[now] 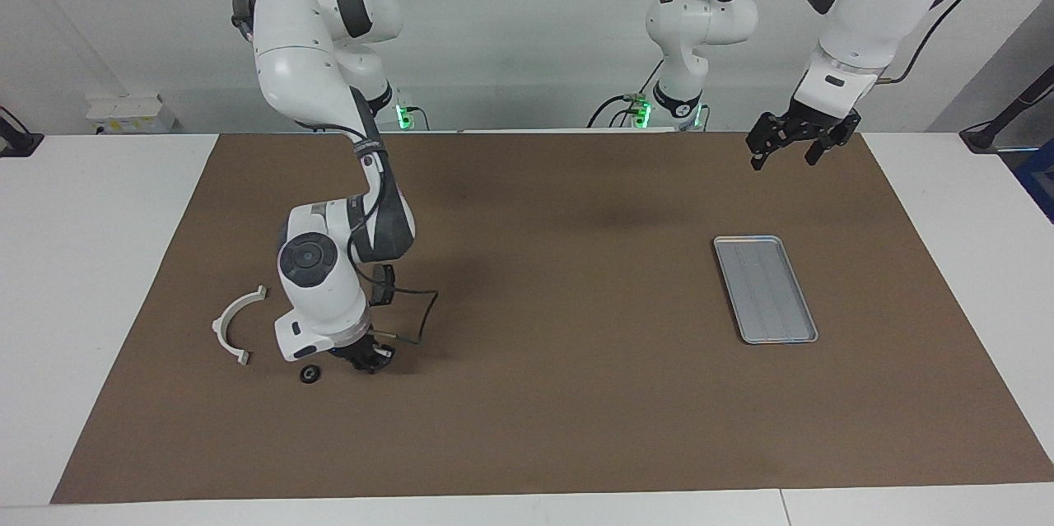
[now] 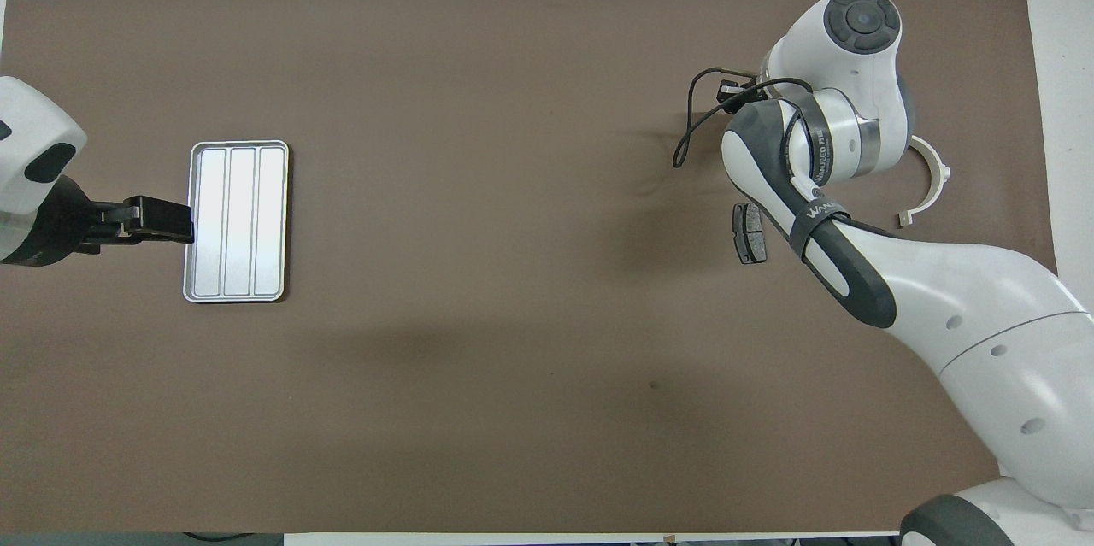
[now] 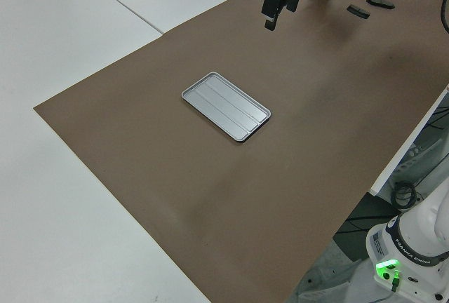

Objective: Pick bearing gear from pile to tray
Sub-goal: 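Carry the black part to the table center and release it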

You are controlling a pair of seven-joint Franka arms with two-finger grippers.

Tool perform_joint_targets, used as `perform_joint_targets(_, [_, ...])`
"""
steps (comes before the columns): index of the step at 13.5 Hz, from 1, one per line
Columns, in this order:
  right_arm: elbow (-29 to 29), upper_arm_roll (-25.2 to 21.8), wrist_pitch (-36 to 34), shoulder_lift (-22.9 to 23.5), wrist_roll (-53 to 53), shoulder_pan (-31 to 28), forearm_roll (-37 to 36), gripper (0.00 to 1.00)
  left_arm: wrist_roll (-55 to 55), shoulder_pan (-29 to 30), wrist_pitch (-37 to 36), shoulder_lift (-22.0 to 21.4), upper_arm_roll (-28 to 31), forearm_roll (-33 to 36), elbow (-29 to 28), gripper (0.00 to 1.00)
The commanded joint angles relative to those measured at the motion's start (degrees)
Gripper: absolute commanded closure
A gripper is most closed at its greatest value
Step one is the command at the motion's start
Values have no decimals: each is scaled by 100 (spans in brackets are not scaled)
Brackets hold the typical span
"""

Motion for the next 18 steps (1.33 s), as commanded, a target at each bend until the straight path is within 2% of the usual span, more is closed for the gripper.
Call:
perform_joint_targets(1, [586, 96, -1189, -314, -320, -2, -29, 100, -185, -92, 461, -369, 37, 110, -585, 0])
perform_joint_targets(3, [674, 244, -2024, -779, -375, 25, 50, 100, -124, -92, 461, -370, 37, 110, -595, 0])
perform_joint_targets(4, [858, 463, -2481, -955, -279, 60, 59, 100, -124, -92, 470, -370, 37, 110, -595, 0])
perform_joint_targets(5, [1042, 709, -2851, -1070, 174, 112, 59, 100, -124, -92, 470, -378, 37, 110, -612, 0])
perform_joint_targets(7, [1211, 1332, -3170, -1176, 1963, 349, 50, 100, -124, -83, 540, -414, 37, 110, -709, 0])
perform_joint_targets(9, [1194, 1651, -2770, -1203, 3757, 848, 15, 100, -124, -66, 549, -422, 37, 110, -718, 0])
perform_joint_targets(12, [984, 1634, -2093, -1081, 5228, 1719, -46, 100, -106, -31, 558, -440, 37, 110, -762, 0])
perform_joint_targets(15, [342, 1625, -1345, -1011, 5697, 1940, -160, 100, -97, -22, 575, -449, 37, 110, -806, 0])
perform_joint_targets(18, [376, 1625, -792, -309, 6329, 2309, -923, 100, -106, -22, 575, -449, 37, 110, -832, 0])
